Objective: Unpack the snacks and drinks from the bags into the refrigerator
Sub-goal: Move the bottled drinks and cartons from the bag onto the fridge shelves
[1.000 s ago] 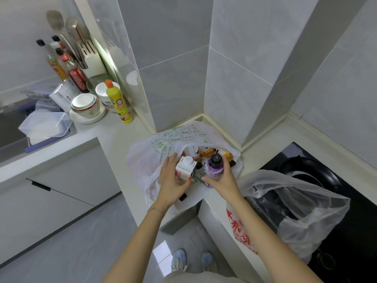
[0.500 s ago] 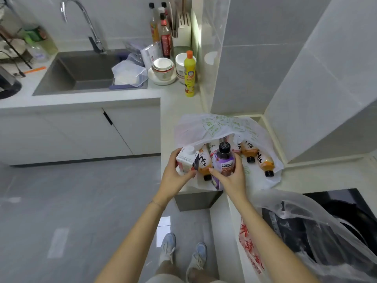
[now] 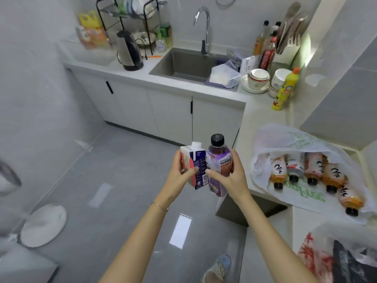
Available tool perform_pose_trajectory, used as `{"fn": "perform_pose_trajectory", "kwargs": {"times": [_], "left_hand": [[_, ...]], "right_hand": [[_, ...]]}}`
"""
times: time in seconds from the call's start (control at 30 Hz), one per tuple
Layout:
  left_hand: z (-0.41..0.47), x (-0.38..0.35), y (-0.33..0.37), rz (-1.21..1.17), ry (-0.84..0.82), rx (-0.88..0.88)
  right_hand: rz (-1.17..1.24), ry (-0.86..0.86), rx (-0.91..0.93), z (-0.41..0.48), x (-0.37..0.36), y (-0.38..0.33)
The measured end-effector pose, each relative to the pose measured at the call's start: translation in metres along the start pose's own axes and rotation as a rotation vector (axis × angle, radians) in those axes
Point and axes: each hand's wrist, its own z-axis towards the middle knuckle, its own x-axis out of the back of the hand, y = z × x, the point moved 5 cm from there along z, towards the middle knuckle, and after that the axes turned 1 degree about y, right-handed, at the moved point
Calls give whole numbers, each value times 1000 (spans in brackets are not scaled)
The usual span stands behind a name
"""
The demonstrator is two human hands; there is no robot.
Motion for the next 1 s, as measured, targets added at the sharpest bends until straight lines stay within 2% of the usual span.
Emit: {"fn": "perform_pose_trajectory", "kwargs": {"times": [0.23, 0.5, 0.7, 1.0], "left_hand": [[-99, 149, 9, -78, 231, -33], [-251, 290, 30, -29, 552, -127], [-355, 342, 59, -71, 759, -216], [-470, 399, 95, -25, 1045, -364]], "right_hand": [[145, -196, 27, -47, -160, -44], [231, -467, 72, -136, -333, -98], [317, -644, 182, -198, -409, -161], [285, -925, 359, -271, -488, -244]]}}
